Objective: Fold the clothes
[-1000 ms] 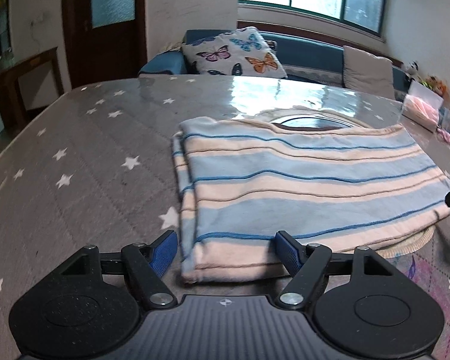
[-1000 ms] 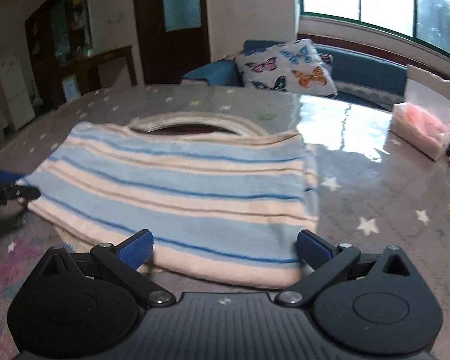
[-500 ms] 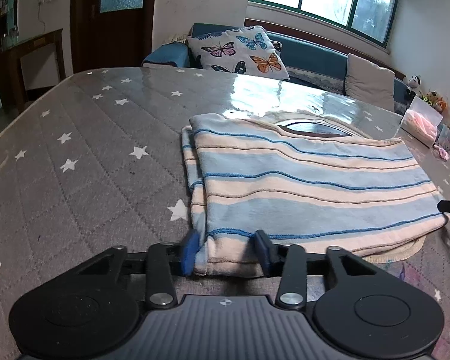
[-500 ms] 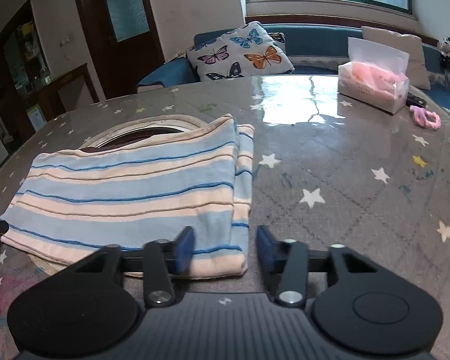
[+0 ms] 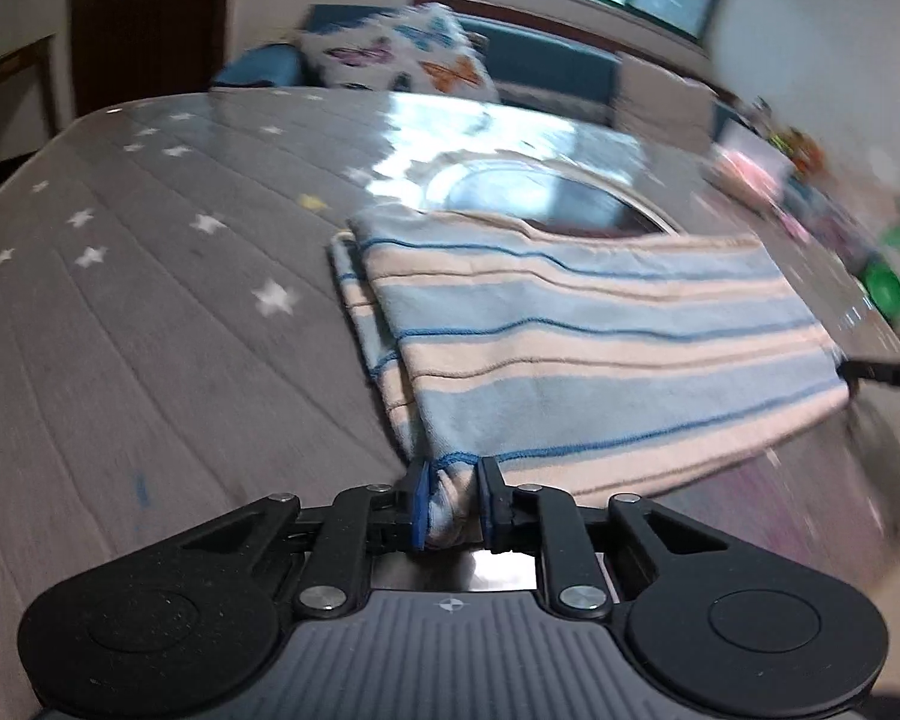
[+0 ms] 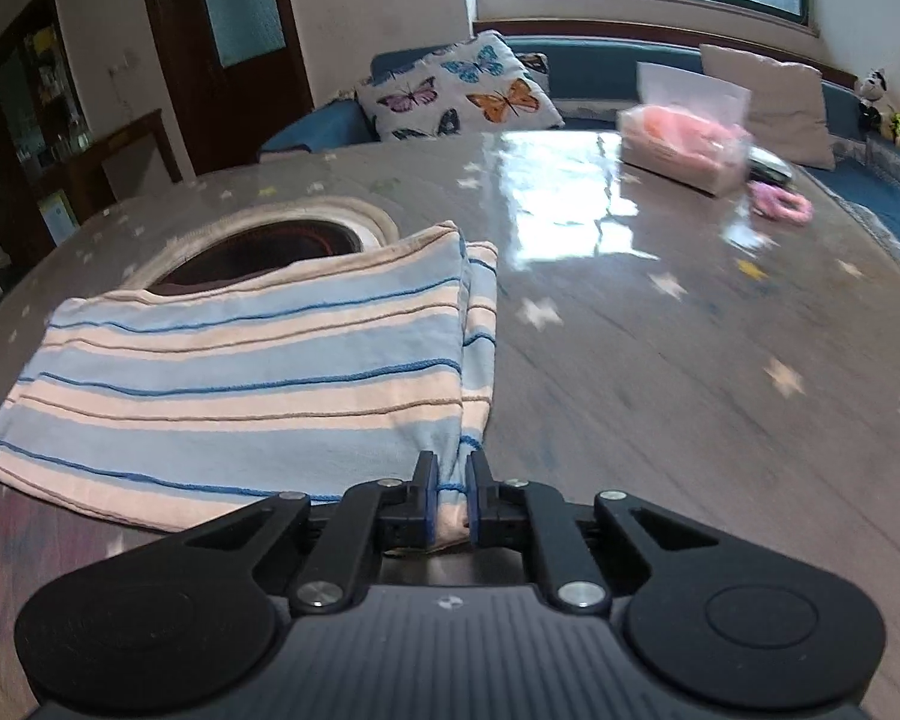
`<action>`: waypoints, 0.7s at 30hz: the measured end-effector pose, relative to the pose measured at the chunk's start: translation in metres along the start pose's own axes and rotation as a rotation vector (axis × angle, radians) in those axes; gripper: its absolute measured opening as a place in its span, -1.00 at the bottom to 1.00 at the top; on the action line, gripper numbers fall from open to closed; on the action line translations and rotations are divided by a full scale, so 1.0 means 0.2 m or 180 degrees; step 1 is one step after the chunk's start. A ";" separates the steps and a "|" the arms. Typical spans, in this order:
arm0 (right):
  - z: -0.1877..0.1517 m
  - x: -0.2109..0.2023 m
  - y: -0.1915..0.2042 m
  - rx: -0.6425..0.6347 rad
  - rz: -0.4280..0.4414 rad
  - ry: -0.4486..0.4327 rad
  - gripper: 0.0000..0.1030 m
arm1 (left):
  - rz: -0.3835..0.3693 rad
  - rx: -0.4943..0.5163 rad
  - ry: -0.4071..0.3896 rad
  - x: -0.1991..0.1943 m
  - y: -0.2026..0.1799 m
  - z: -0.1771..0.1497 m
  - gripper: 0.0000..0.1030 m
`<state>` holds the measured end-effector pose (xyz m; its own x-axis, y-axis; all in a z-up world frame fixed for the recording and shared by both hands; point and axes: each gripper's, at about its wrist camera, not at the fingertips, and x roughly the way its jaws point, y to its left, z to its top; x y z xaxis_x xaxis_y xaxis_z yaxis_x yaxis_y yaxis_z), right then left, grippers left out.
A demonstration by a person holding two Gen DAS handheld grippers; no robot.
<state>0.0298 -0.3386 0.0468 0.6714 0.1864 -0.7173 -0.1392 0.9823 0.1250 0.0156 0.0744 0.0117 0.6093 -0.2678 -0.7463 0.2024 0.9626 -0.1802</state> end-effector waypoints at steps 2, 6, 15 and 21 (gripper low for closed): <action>-0.07 -0.08 -0.03 0.0022 -0.0051 0.0064 -0.83 | -0.0034 0.0110 0.0057 -0.04 -0.05 -0.05 -0.57; -0.17 -0.21 -0.06 0.0036 -0.0108 0.0114 -0.76 | 0.0070 0.0257 -0.0025 -0.15 -0.11 -0.08 -0.49; -0.08 -0.29 -0.04 -0.0062 -0.0128 -0.0250 -0.52 | -0.0195 0.0401 -0.0388 -0.11 -0.26 0.05 -0.48; 0.02 -0.12 0.01 -0.0088 0.0049 -0.0233 -0.51 | -0.0253 0.0270 -0.0295 0.12 -0.28 0.11 -0.49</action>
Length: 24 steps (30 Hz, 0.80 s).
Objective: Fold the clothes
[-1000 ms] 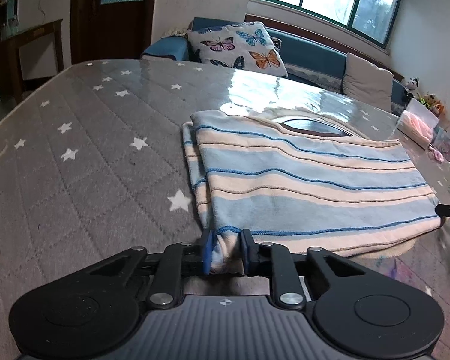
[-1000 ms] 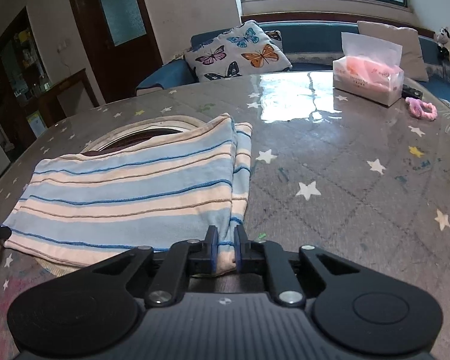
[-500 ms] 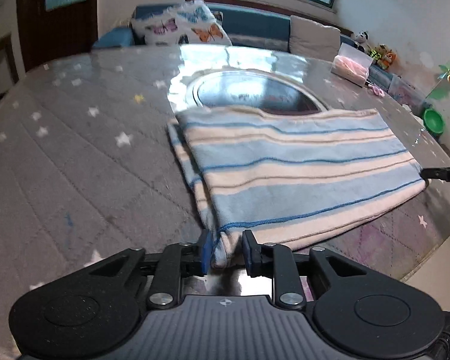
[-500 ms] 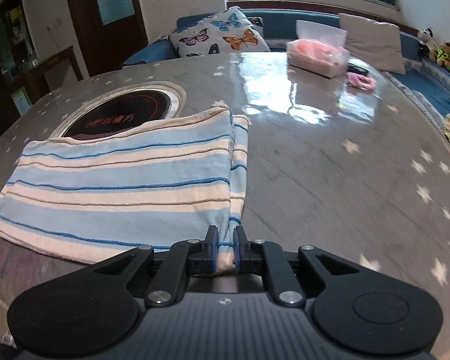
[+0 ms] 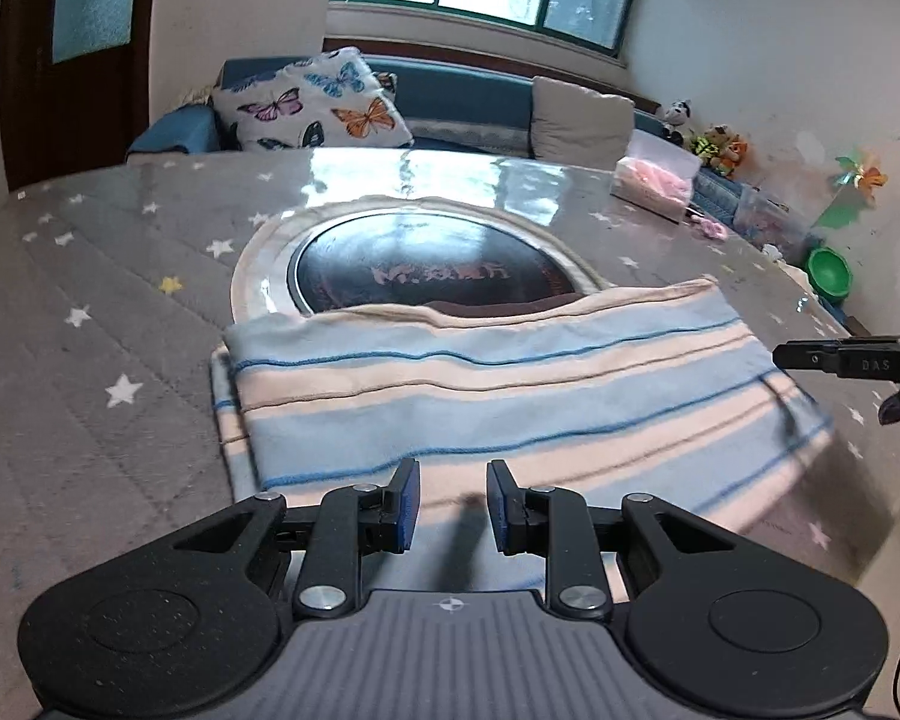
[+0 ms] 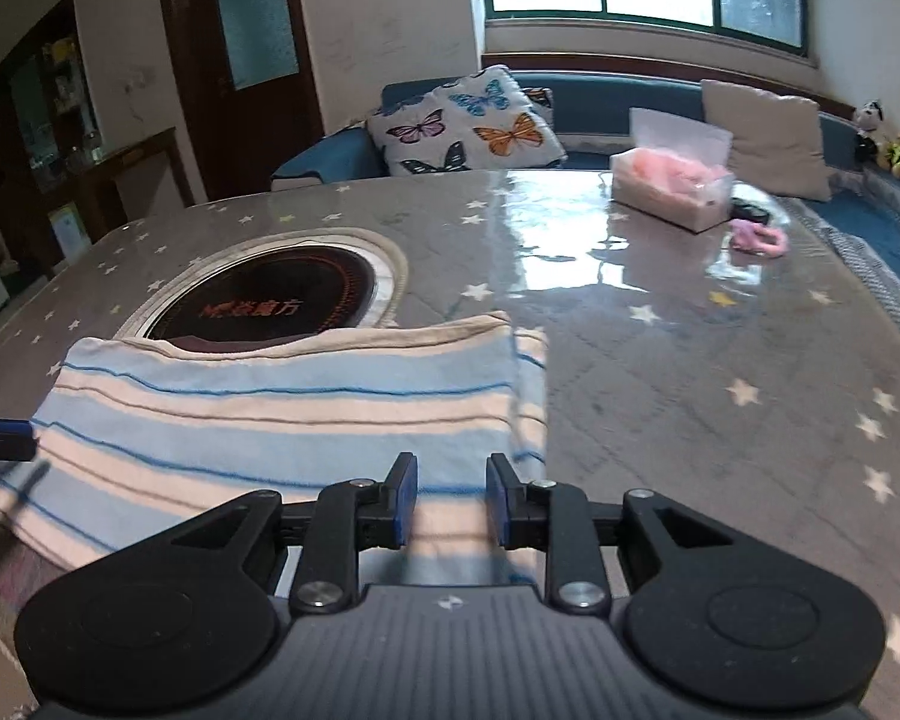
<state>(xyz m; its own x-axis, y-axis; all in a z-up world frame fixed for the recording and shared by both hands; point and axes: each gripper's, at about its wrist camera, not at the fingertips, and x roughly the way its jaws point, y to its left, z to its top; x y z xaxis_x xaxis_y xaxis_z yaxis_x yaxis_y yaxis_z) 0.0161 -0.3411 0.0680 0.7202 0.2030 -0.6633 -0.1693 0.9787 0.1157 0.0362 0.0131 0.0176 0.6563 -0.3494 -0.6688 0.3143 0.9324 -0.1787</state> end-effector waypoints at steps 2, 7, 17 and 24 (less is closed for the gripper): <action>0.00 0.06 0.00 0.0006 0.0024 0.0010 -0.49 | 0.0049 -0.0106 0.0079 0.04 0.04 -0.01 -0.48; -0.03 0.15 -0.02 0.0030 0.0017 0.0121 -0.48 | 0.0116 -0.0188 0.0076 0.00 0.12 -0.01 -0.46; 0.06 0.23 0.01 -0.0109 0.0012 0.0007 -0.18 | 0.0149 -0.0014 0.0076 0.18 0.05 0.12 -0.48; 0.08 0.27 -0.01 -0.0153 0.0021 0.0054 -0.08 | 0.0253 -0.0102 -0.0034 0.16 0.15 0.19 -0.47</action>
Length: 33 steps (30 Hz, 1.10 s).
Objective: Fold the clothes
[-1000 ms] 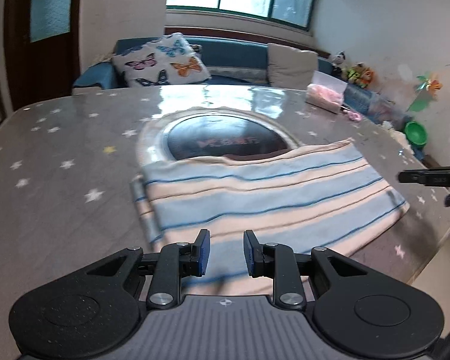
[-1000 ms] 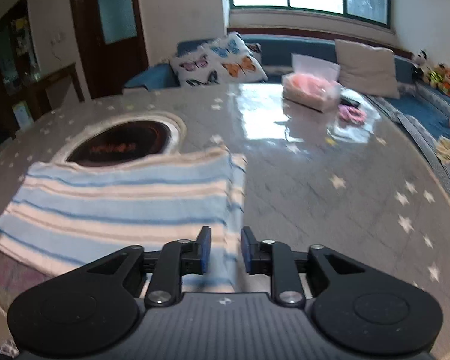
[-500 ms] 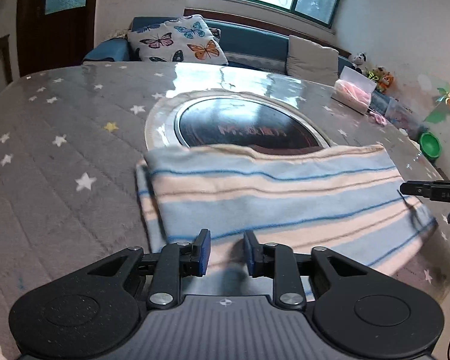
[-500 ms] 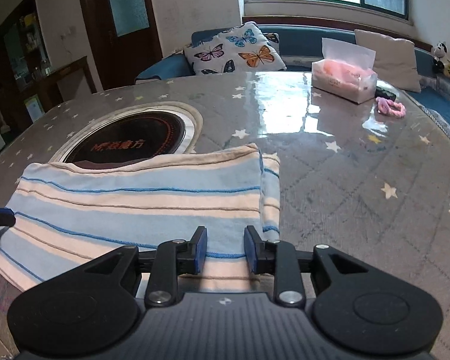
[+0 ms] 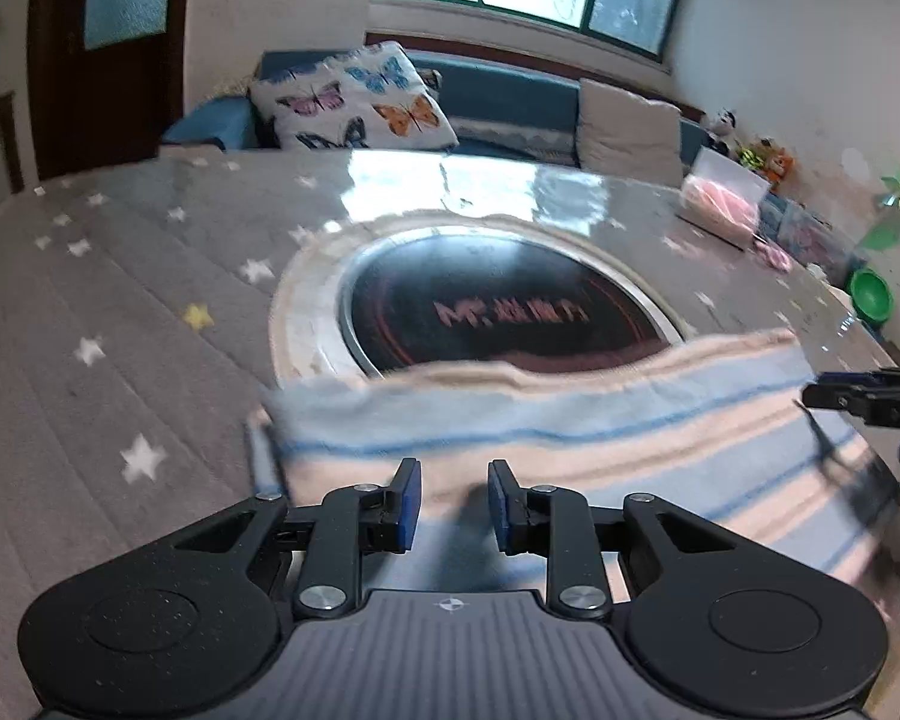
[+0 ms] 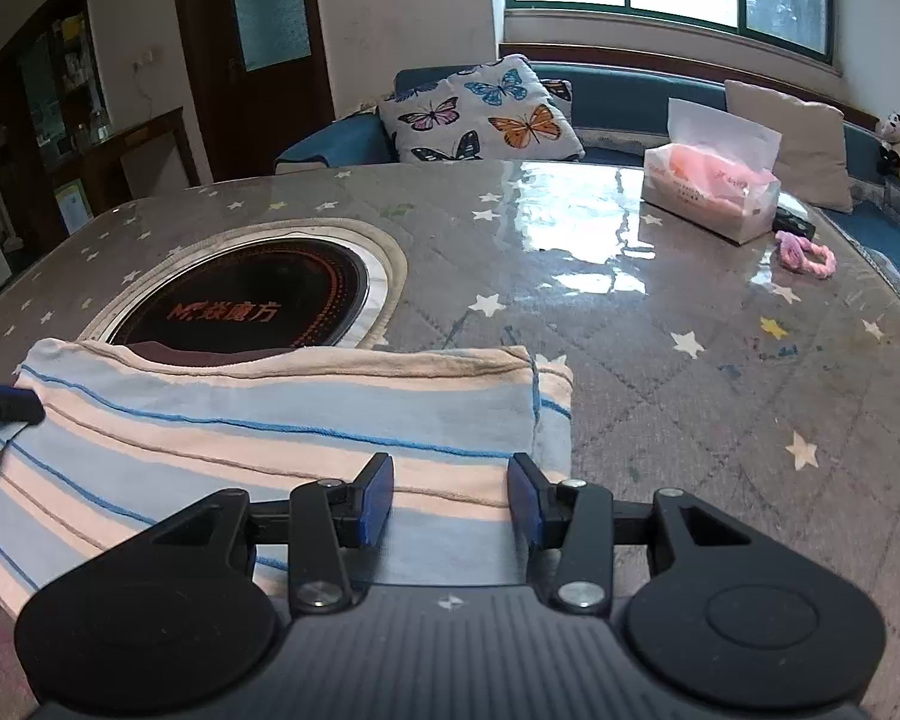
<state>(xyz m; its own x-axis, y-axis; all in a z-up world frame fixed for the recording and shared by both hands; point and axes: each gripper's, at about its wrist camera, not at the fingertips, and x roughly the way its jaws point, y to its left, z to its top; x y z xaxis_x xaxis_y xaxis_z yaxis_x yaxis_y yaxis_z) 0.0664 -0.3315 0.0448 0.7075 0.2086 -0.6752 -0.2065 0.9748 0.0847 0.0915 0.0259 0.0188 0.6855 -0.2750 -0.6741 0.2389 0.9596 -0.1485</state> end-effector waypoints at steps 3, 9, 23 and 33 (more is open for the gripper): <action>0.03 0.03 0.00 -0.0033 -0.0009 -0.0044 -0.02 | 0.0089 -0.0085 -0.0012 0.04 0.05 0.05 -0.47; 0.09 0.09 -0.01 0.0005 0.0030 -0.0079 -0.02 | 0.0192 -0.0253 0.0051 0.11 0.17 0.07 -0.51; 0.13 0.20 -0.04 0.0053 0.0018 -0.0032 -0.03 | 0.0135 -0.0311 -0.0028 0.09 0.20 0.07 -0.50; 0.12 -0.01 0.24 -0.0559 0.0216 -0.0110 0.11 | 0.0325 -0.0390 -0.0098 -0.09 0.29 0.02 -0.10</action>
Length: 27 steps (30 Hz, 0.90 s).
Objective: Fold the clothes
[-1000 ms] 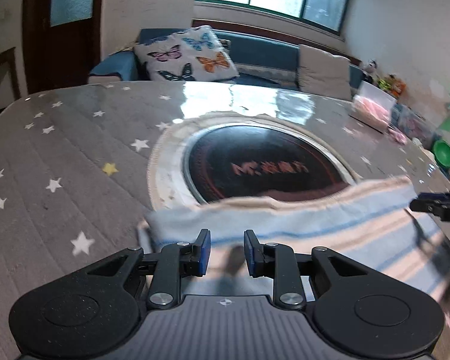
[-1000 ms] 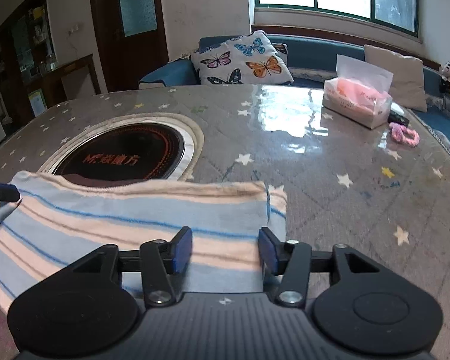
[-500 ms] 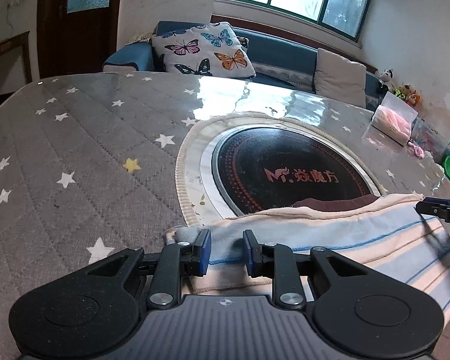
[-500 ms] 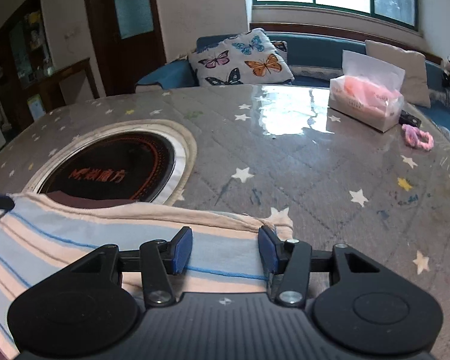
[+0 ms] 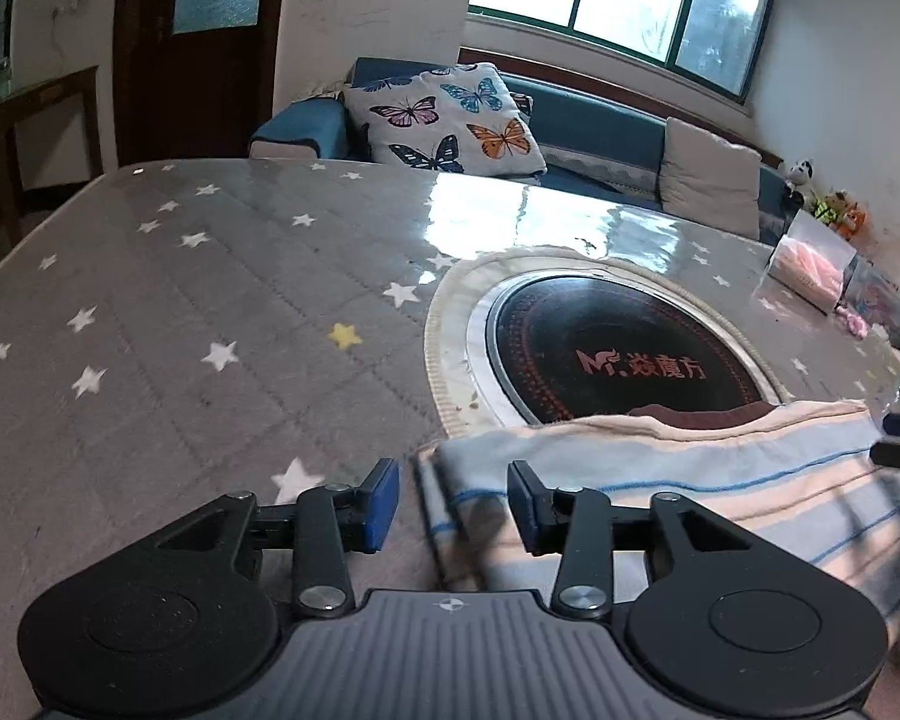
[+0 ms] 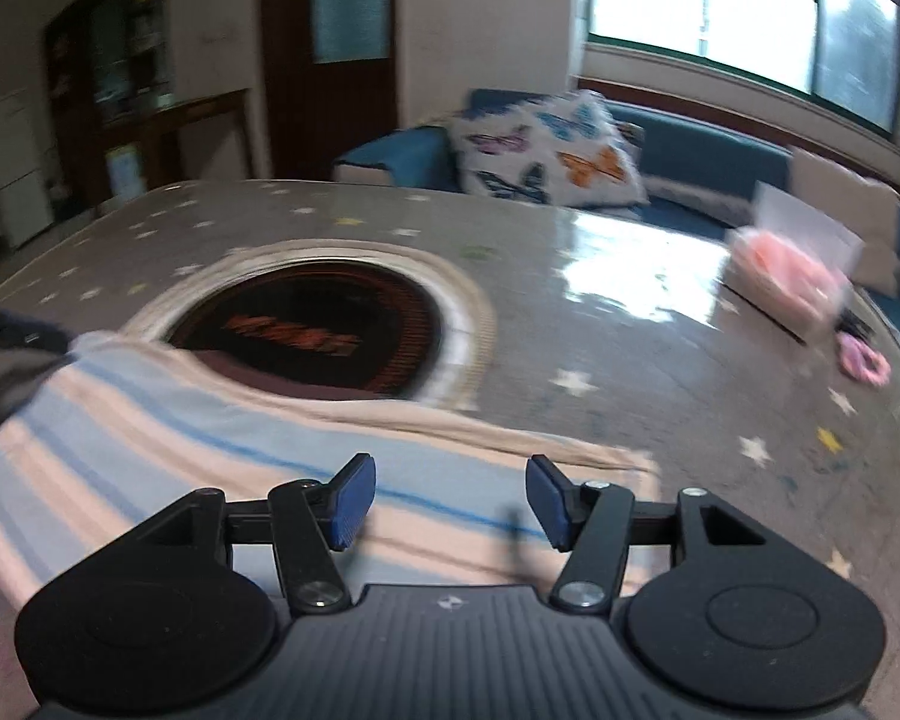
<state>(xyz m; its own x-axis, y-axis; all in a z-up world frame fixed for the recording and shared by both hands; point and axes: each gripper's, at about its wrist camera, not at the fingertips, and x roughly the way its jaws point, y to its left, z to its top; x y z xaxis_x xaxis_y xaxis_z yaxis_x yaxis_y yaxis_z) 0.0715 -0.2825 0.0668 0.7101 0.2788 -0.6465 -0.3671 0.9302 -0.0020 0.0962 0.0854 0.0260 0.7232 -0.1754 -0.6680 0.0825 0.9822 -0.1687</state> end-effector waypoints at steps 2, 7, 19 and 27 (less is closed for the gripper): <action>0.01 -0.03 0.10 -0.0141 0.0170 -0.0003 0.15 | 0.0023 0.0016 -0.0026 -0.04 0.01 -0.02 0.03; 0.02 -0.07 0.41 -0.0600 0.0616 0.0010 0.18 | 0.0081 -0.0068 -0.0022 -0.12 0.06 -0.06 0.18; -0.02 -0.07 1.13 -0.1701 0.1540 0.0045 0.12 | 0.0041 -0.0380 0.0032 -0.24 0.17 -0.18 0.28; -0.09 0.02 1.36 -0.2047 0.1515 0.0130 -0.18 | -0.0267 -0.0617 0.0121 -0.29 0.18 -0.22 0.28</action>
<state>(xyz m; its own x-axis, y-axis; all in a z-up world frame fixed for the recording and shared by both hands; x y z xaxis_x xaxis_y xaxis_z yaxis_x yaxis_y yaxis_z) -0.0367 -0.0338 0.0503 0.3721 0.5905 -0.7161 -0.9084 0.3901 -0.1503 0.0274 0.1279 0.0263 0.6927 -0.2620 -0.6719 0.0052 0.9335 -0.3587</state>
